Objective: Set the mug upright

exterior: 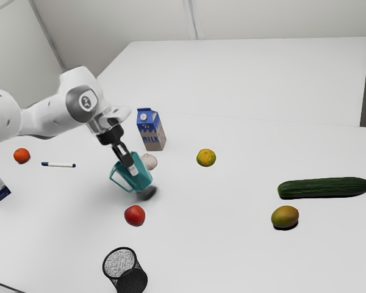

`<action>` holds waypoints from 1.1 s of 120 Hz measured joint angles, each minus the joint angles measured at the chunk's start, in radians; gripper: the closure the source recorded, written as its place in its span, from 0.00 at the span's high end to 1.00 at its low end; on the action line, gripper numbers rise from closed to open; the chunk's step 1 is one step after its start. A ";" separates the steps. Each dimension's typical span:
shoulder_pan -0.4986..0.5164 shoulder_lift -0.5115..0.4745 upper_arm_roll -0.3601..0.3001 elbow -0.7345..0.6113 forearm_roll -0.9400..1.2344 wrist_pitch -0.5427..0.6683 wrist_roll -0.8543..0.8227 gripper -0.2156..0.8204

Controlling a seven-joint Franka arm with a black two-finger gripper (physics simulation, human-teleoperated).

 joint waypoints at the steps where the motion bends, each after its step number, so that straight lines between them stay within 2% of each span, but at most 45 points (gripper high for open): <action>1: -0.004 0.000 0.000 -0.003 0.011 0.007 -0.002 0.06; 19: -0.024 -0.029 -0.030 -0.069 0.160 0.122 -0.030 0.05; 42: -0.022 -0.049 -0.063 -0.119 0.241 0.226 -0.060 0.04; 96: -0.024 -0.050 -0.083 -0.173 0.308 0.308 -0.107 0.04; 132: -0.023 -0.074 -0.100 -0.174 0.309 0.311 -0.111 0.27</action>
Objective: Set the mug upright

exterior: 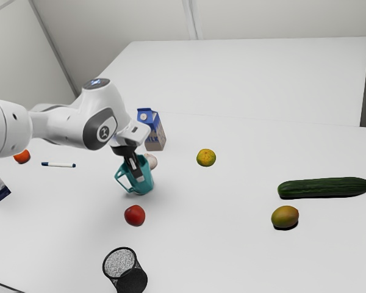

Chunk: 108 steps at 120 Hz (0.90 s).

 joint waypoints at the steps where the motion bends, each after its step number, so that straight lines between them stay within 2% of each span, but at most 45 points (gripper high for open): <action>1: 0.000 -0.003 0.000 0.000 0.000 0.000 0.000 0.28; 36: 0.011 -0.142 -0.031 0.014 -0.002 -0.031 -0.003 0.41; 47: -0.003 -0.162 -0.034 0.042 -0.005 -0.073 -0.016 0.54; 62: 0.008 -0.142 -0.032 0.208 -0.007 -0.215 -0.101 0.65; 80: 0.002 -0.133 -0.023 0.368 -0.009 -0.370 -0.226 0.72; 84: -0.028 -0.131 0.006 0.398 -0.010 -0.402 -0.250 0.73; 97: -0.277 -0.083 0.258 0.518 -0.014 -0.504 -0.319 0.76; 108: -0.353 -0.063 0.353 0.570 -0.017 -0.568 -0.370 0.77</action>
